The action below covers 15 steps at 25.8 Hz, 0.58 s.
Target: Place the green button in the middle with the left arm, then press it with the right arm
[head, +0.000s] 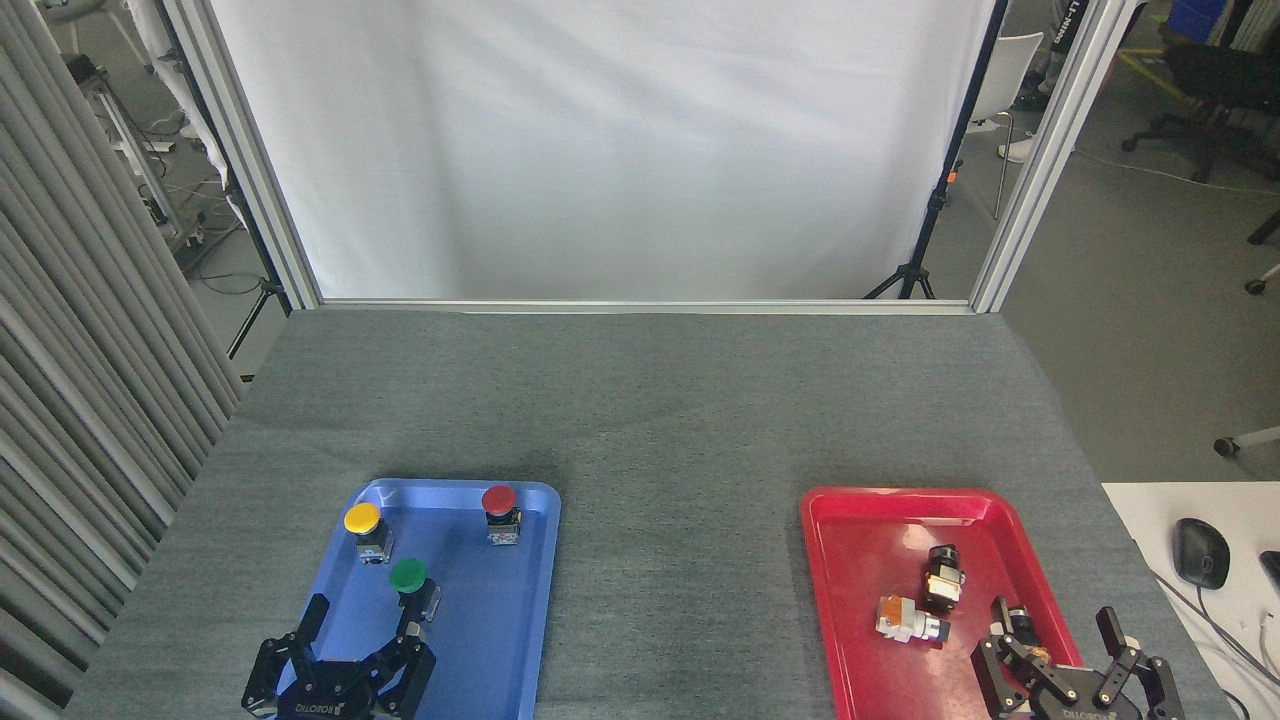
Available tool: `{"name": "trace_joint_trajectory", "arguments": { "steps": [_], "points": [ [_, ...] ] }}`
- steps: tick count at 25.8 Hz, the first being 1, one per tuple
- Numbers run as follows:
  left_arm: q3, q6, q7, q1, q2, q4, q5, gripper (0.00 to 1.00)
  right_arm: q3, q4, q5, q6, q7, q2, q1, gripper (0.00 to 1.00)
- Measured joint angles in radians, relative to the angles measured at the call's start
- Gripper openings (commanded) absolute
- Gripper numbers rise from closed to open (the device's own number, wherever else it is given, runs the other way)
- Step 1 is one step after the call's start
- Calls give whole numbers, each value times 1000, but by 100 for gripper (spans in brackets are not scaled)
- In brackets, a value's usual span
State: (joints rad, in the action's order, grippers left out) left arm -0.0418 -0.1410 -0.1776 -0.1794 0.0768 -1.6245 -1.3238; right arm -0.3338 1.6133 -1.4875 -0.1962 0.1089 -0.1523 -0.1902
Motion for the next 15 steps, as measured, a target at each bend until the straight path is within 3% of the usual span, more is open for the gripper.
{"name": "trace_joint_trajectory", "arguments": {
  "steps": [15],
  "points": [
    [-3,0,7,4,1,-5,1,99,1,1,1,0,-3,0,-8,100]
  ]
}}
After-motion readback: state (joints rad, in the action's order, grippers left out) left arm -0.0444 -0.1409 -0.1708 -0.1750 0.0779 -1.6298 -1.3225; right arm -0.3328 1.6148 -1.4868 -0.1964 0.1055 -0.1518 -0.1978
